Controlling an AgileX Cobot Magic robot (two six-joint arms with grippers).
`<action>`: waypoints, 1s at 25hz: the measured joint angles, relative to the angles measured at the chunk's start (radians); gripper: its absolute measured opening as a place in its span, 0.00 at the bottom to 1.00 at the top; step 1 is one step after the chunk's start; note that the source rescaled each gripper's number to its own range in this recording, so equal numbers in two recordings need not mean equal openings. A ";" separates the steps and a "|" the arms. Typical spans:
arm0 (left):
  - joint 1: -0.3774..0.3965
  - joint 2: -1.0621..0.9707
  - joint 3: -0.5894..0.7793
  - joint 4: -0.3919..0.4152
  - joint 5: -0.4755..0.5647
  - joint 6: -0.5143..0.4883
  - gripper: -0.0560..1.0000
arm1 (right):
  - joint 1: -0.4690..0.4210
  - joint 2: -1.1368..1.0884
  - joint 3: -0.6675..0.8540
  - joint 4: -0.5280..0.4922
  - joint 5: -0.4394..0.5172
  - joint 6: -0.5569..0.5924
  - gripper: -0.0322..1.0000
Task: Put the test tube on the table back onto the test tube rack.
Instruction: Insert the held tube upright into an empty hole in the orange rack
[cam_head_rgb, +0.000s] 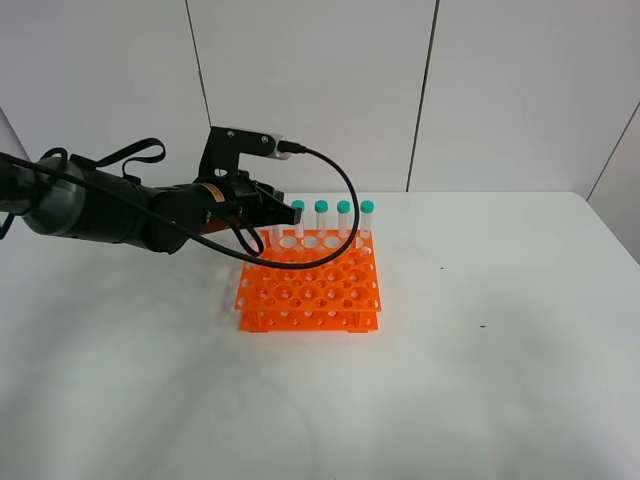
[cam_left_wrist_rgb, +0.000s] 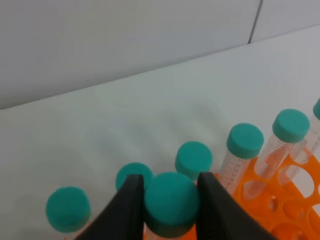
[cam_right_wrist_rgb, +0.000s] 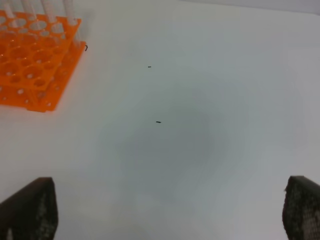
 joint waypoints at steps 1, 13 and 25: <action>0.000 0.000 0.000 0.000 0.003 0.000 0.05 | 0.000 0.000 0.000 0.000 0.000 0.000 1.00; 0.000 0.000 0.000 0.002 0.013 0.000 0.05 | 0.000 0.000 0.000 0.000 0.000 0.000 1.00; 0.000 0.000 0.027 0.000 -0.046 -0.001 0.05 | 0.000 0.000 0.000 0.000 0.000 0.000 1.00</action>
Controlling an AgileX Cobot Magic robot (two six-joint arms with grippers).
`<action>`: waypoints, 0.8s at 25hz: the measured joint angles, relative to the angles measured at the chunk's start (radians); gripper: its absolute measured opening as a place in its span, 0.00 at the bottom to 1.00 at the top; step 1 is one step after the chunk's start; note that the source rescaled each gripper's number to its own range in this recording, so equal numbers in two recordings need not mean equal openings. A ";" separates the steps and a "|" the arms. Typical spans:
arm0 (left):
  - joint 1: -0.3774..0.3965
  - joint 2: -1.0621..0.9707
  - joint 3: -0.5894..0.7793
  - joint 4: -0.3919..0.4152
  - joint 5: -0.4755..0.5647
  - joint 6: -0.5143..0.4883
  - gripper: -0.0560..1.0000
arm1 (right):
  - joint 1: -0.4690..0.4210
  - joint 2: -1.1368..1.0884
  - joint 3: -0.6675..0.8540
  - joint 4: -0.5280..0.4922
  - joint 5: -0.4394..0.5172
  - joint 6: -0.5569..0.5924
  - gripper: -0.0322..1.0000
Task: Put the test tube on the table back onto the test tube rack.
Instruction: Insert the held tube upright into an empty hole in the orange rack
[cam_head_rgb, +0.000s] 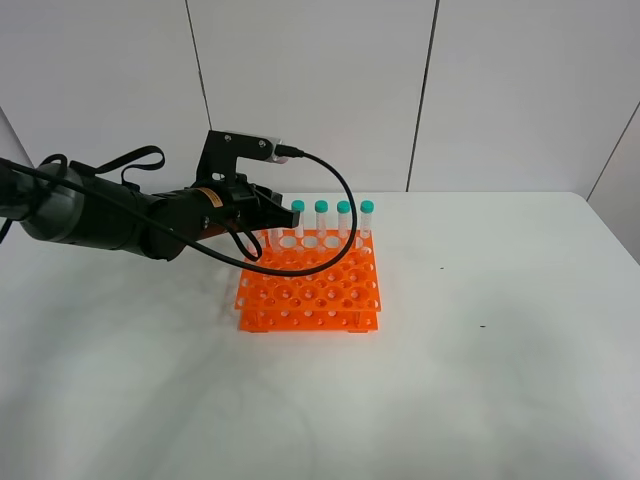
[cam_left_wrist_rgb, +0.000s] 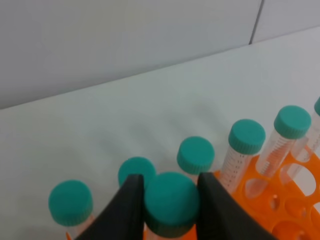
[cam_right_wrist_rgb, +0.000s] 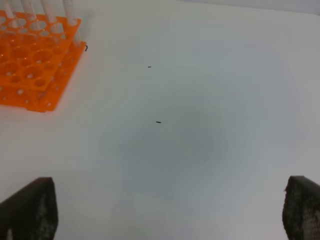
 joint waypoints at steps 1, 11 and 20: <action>0.000 0.000 0.000 0.000 0.000 0.000 0.05 | 0.000 0.000 0.000 0.000 0.000 0.000 1.00; 0.000 0.047 -0.008 0.000 0.001 -0.014 0.05 | 0.000 0.000 0.000 0.000 0.000 0.000 1.00; 0.000 0.073 -0.012 0.000 -0.003 -0.014 0.05 | 0.000 0.000 0.000 0.000 0.000 0.000 1.00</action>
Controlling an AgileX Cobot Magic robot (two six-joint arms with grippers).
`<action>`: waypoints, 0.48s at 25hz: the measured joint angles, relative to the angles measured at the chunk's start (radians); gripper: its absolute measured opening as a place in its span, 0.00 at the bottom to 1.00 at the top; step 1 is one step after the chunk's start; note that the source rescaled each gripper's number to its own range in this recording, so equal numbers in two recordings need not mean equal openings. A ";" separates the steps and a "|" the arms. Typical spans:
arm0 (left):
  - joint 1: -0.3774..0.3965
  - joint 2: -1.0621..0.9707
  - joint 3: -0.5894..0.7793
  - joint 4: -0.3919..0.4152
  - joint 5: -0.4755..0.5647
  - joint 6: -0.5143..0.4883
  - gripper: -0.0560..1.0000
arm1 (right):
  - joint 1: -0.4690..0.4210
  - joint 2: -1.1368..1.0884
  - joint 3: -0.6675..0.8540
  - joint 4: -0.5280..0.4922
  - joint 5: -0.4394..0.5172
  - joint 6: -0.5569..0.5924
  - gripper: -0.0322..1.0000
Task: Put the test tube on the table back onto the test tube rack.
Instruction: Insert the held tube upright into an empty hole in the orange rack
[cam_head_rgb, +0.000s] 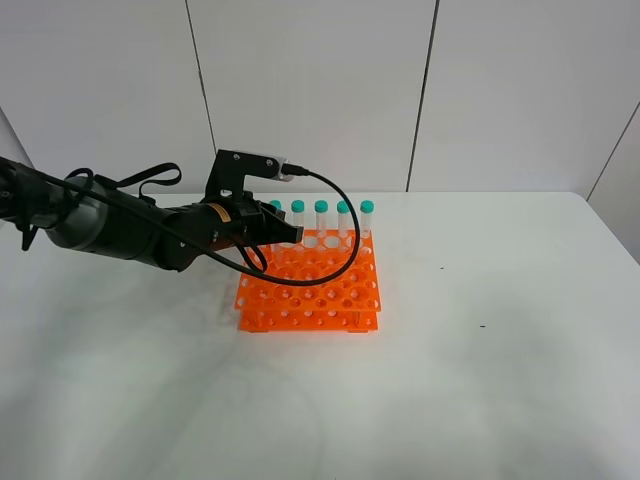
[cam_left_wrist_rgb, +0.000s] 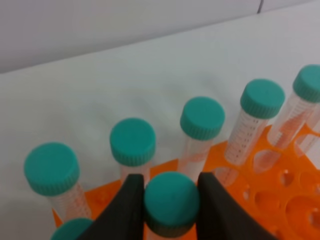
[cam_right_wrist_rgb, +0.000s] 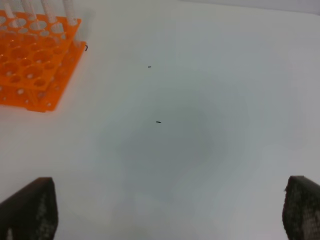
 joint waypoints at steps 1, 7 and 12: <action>0.000 0.003 0.000 0.000 0.000 0.000 0.05 | 0.000 0.000 0.000 0.000 0.000 0.000 1.00; 0.000 0.004 0.000 0.000 0.000 -0.001 0.05 | 0.000 0.000 0.000 0.001 0.000 0.000 1.00; 0.000 0.004 0.000 0.000 0.001 -0.001 0.05 | 0.000 0.000 0.000 0.001 0.000 0.000 1.00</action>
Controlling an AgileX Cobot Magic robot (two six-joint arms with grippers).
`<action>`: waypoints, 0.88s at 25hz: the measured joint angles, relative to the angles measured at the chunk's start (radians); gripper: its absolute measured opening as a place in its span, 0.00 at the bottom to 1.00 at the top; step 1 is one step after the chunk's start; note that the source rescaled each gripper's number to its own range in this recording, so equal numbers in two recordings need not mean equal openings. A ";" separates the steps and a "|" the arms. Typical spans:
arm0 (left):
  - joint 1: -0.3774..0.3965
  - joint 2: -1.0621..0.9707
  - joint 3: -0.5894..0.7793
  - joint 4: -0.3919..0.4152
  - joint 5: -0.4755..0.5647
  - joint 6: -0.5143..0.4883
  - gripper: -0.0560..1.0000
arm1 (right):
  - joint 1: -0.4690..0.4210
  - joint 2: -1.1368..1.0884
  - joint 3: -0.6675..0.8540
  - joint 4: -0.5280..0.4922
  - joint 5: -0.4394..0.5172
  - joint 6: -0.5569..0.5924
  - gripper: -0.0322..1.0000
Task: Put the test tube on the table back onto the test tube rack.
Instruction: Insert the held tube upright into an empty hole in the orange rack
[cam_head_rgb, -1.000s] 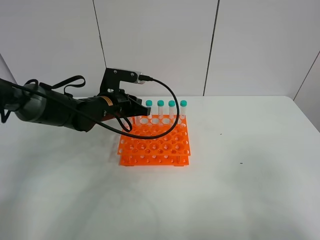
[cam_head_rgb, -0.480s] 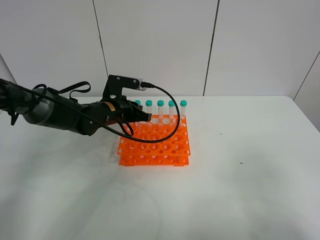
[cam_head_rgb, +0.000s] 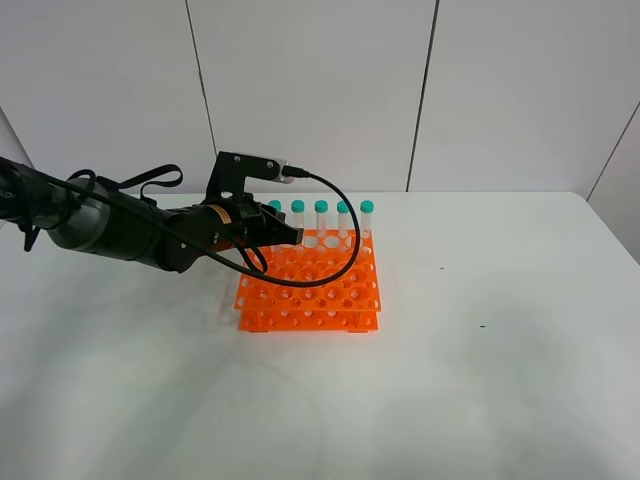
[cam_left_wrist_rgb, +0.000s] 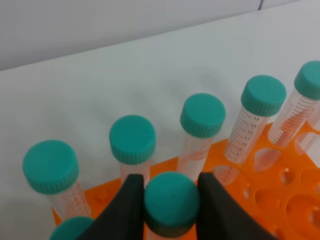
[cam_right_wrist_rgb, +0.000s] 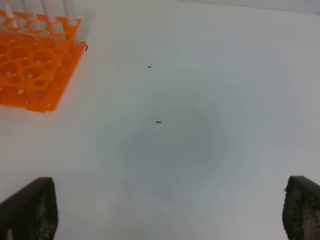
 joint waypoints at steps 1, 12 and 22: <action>0.000 0.000 0.000 0.000 0.003 0.000 0.05 | 0.000 0.000 0.000 0.000 0.000 0.000 1.00; 0.000 0.029 -0.001 0.000 -0.009 0.000 0.05 | 0.000 0.000 0.000 0.000 0.000 0.000 1.00; 0.000 0.029 -0.001 0.000 -0.009 0.000 0.05 | 0.000 0.000 0.000 0.000 0.000 0.000 1.00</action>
